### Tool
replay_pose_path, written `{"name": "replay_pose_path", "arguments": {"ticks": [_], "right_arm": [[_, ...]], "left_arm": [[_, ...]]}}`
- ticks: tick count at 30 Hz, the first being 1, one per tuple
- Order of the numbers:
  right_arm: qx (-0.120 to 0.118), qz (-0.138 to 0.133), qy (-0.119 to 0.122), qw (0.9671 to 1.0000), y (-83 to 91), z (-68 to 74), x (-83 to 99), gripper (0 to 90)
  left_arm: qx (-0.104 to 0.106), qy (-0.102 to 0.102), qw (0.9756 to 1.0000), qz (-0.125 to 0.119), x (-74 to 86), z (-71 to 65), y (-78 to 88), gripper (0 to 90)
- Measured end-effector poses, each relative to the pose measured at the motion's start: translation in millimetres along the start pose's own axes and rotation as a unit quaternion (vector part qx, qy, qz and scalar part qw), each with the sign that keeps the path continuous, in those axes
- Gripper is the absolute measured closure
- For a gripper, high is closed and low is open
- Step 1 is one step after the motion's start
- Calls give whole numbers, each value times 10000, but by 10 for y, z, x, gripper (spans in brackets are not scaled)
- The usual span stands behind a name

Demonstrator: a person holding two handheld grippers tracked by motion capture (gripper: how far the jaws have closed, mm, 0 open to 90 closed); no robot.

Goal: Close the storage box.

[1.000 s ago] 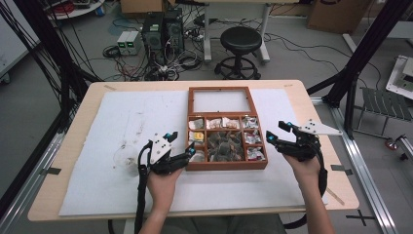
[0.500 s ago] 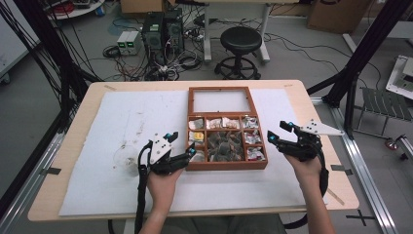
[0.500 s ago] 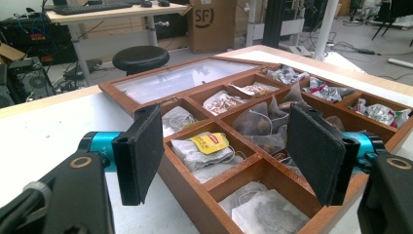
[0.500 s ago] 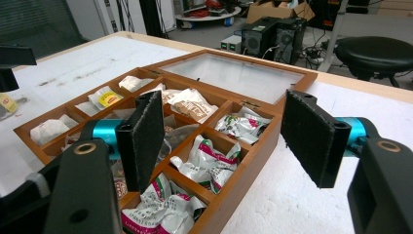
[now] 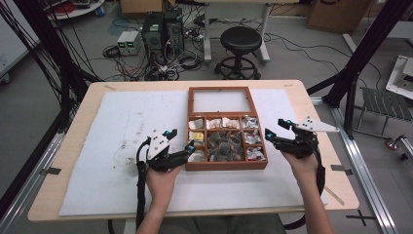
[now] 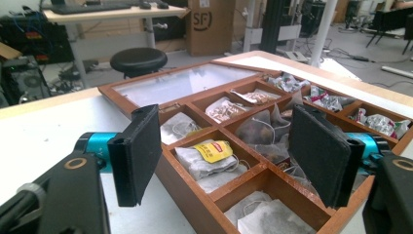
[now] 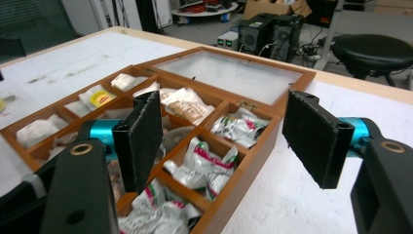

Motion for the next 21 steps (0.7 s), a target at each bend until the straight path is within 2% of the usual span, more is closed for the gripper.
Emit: {"name": "replay_pose_path", "arguments": {"ticks": [3, 6, 11, 13, 18, 20, 21], "right_arm": [[1, 37, 55, 10000, -87, -39, -51, 306], [-1, 145, 70, 9999, -194, -115, -95, 298], [19, 229, -75, 9997, -347, -271, -137, 277], [59, 271, -144, 9995, -422, -347, -149, 270], [104, 314, -123, 9994, -520, -405, -157, 270], [109, 405, -139, 9990, -567, -422, -140, 270], [102, 417, -118, 9990, -591, -430, -138, 270]], "left_arm": [[-17, -22, 10000, -38, -8, 11, -6, 275], [2, 67, 10000, 19, -17, 33, -30, 247], [4, 136, 9999, 53, -64, 58, -87, 237], [23, 165, 9999, -7, -87, 75, -110, 236], [99, 338, 9994, -67, -141, 122, -189, 237], [70, 381, 9992, -64, -167, 172, -237, 237], [48, 465, 9989, -55, -182, 199, -271, 237]]}}
Point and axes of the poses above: each handheld gripper's, and its own axes: y roughly backward along the jaws, x roughly out of its underside, z roughly to its left, the point moved 9 cm from there along -y, roughly forward along the jaws, and after that the axes turned 5 degrees about y, right-handed, at the moved point
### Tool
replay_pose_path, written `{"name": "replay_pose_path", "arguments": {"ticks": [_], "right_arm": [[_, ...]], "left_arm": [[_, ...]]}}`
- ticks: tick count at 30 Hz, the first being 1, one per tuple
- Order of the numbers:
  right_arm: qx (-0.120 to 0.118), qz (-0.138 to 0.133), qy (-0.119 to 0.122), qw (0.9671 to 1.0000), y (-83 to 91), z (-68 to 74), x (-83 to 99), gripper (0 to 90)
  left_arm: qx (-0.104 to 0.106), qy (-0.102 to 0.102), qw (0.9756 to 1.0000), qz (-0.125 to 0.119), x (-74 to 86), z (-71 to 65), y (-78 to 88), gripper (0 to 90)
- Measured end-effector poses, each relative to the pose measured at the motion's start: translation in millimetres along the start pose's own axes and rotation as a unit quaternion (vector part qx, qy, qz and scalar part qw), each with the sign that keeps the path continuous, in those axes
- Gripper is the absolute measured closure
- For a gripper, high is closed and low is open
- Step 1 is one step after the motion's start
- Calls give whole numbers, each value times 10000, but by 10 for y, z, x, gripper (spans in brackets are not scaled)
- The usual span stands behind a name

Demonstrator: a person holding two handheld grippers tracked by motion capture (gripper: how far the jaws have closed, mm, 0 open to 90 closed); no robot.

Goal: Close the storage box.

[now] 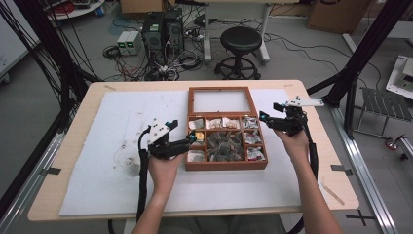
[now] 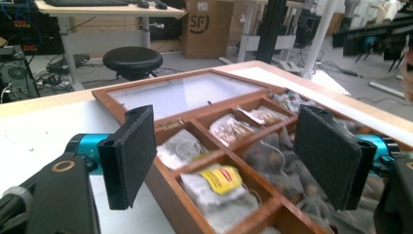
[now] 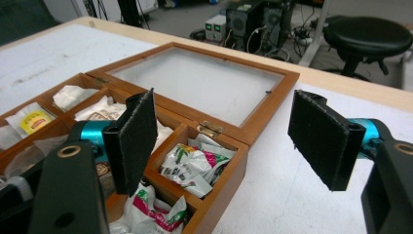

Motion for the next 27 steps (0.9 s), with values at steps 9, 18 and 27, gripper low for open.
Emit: {"name": "replay_pose_path", "arguments": {"ticks": [9, 18, 27], "right_arm": [[26, 48, 17, 10000, -173, -55, -86, 274], [86, 306, -67, 9995, -393, -177, -99, 277], [59, 656, -276, 9974, -656, -324, -57, 281]], "left_arm": [[-88, 236, 9990, 367, -130, 198, -410, 236], [-312, 574, 9951, 748, -207, 467, -766, 237], [-351, 1032, 9876, 1133, -118, 697, -1067, 241]]}}
Point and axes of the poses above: each handheld gripper's, and its own axes: y roughly backward along the jaws, x roughly out of its underside, z roughly to its left, the point moved 9 cm from there along -y, roughly forward along the jaws, and after that the axes turned 5 degrees about y, right-handed, at the moved point
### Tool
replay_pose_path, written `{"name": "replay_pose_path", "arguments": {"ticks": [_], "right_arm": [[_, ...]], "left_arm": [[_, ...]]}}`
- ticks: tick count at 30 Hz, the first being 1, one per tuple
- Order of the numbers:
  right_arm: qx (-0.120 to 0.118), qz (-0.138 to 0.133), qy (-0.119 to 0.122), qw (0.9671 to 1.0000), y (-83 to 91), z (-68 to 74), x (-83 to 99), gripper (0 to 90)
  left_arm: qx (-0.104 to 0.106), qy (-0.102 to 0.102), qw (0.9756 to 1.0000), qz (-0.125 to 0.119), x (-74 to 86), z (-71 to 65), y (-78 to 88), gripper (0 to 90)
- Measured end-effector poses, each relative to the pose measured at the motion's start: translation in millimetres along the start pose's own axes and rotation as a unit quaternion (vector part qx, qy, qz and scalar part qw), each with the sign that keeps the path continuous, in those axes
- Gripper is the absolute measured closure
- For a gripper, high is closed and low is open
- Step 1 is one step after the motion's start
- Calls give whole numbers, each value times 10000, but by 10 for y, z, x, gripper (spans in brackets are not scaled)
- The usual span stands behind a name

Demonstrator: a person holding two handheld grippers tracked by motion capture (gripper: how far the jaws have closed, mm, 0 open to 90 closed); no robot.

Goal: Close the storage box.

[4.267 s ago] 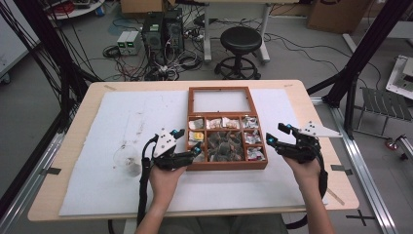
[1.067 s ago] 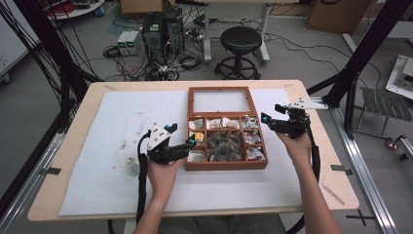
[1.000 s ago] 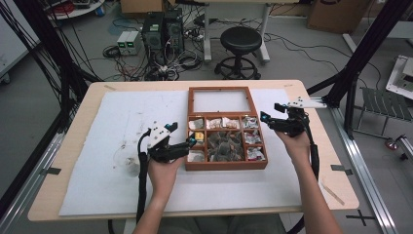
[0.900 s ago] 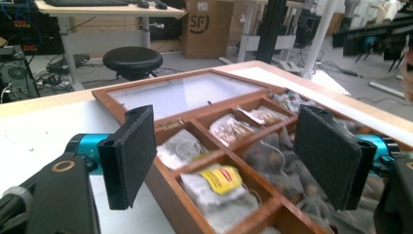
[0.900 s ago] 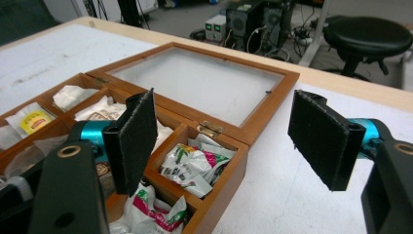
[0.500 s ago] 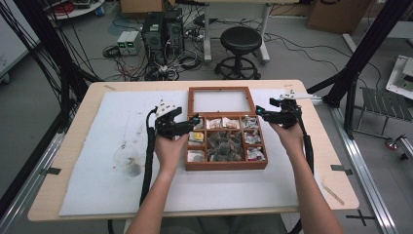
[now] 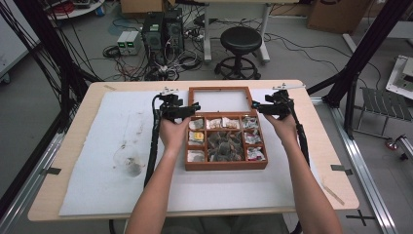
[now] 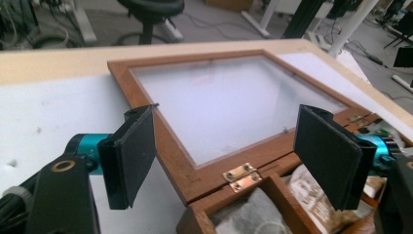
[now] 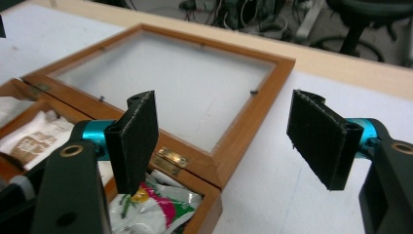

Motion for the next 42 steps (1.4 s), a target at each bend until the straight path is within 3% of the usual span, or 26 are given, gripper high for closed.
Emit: {"name": "replay_pose_path", "arguments": {"ticks": [5, 9, 11, 14, 17, 20, 21, 22, 25, 28, 30, 32, 36, 38, 42], "right_arm": [[-3, 72, -296, 9995, -117, -113, 48, 300], [-70, 223, -575, 9981, -225, -179, 113, 314], [-124, 273, -663, 9973, -272, -196, 125, 332], [-247, 481, -906, 9944, -361, -221, 163, 334], [-284, 536, -1031, 9928, -416, -235, 187, 348], [-459, 691, -1270, 9884, -487, -229, 252, 354], [-578, 728, -1465, 9848, -526, -235, 285, 334], [-578, 728, -1465, 9848, -526, -235, 285, 334], [-858, 750, -1667, 9794, -570, -204, 307, 325], [-1120, 865, -1745, 9744, -614, -158, 319, 337], [-1189, 860, -1721, 9741, -629, -131, 312, 374], [-1153, 882, -1692, 9748, -655, -121, 322, 354], [-1321, 822, -1809, 9711, -681, -119, 331, 367], [-1290, 829, -1755, 9725, -682, -116, 324, 363], [-1186, 758, -1599, 9770, -664, -111, 289, 377]], "left_arm": [[-3, 410, 9988, 252, 21, 167, -138, 253], [129, 743, 9962, 439, 53, 209, -251, 253], [95, 797, 9956, 492, 77, 232, -296, 254], [189, 1028, 9929, 571, 130, 283, -356, 253], [150, 1115, 9916, 642, 174, 337, -403, 254], [360, 1321, 9885, 637, 185, 337, -449, 264], [398, 1345, 9880, 643, 186, 331, -460, 270], [444, 1347, 9877, 665, 190, 317, -474, 270], [429, 1312, 9875, 758, 220, 307, -515, 284], [507, 1471, 9851, 734, 228, 345, -522, 312], [458, 1452, 9855, 753, 238, 368, -533, 353], [501, 1457, 9847, 810, 254, 363, -550, 403], [505, 1543, 9837, 778, 250, 371, -563, 417], [487, 1550, 9836, 778, 239, 368, -559, 425], [456, 1429, 9865, 661, 192, 363, -533, 455]]}}
Point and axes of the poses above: each handheld gripper's, and its own axes: y roughly backward along the jaws, x roughly out of its underside, z roughly to its left, the point moved 9 cm from there along -y, roughly forward along the jaws, and after that the axes turned 5 degrees about y, right-handed, at the moved point
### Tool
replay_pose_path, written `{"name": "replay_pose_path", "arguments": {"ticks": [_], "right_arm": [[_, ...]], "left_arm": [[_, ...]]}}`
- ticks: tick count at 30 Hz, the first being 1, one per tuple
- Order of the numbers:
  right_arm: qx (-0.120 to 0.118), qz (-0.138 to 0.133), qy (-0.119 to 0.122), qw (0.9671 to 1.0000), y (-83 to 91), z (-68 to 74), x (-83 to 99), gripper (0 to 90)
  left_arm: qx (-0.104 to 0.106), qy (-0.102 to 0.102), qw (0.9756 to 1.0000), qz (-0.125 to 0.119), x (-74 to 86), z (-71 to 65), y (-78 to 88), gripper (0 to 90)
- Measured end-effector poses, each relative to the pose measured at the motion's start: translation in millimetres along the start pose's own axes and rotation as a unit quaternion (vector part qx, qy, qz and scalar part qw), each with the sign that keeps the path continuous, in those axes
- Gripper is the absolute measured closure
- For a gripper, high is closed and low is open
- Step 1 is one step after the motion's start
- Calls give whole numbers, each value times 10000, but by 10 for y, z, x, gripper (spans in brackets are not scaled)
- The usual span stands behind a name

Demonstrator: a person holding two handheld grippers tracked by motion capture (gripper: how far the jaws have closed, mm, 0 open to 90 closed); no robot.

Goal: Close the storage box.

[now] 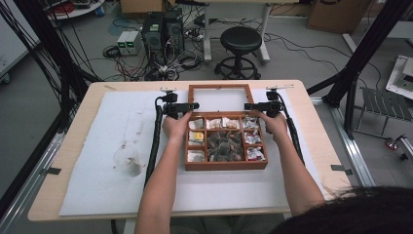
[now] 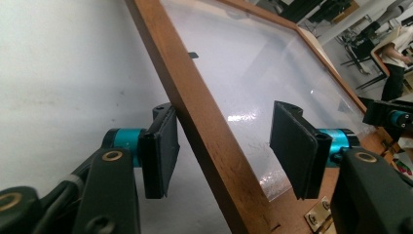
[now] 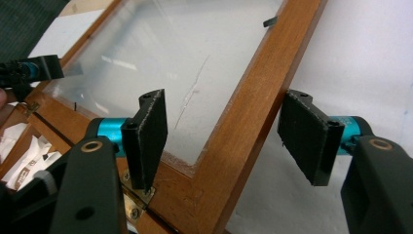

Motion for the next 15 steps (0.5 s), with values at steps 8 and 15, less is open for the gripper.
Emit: {"name": "replay_pose_path", "arguments": {"ticks": [8, 15], "right_arm": [[174, -345, 331, 9987, 116, 74, -122, 423], [638, -413, 1037, 9917, 229, 164, -189, 457]], "left_arm": [[22, -392, 9986, -345, -116, -133, 114, 486], [-225, -961, 9941, -440, -155, -257, 214, 486]]}}
Point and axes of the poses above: each handheld gripper's, and its own axes: y roughly backward along the jaws, x roughly out of its underside, z roughly to its left, the point moved 9 cm from there along -y, roughly forward along the jaws, and after that the axes turned 5 degrees about y, right-handed, at the moved point
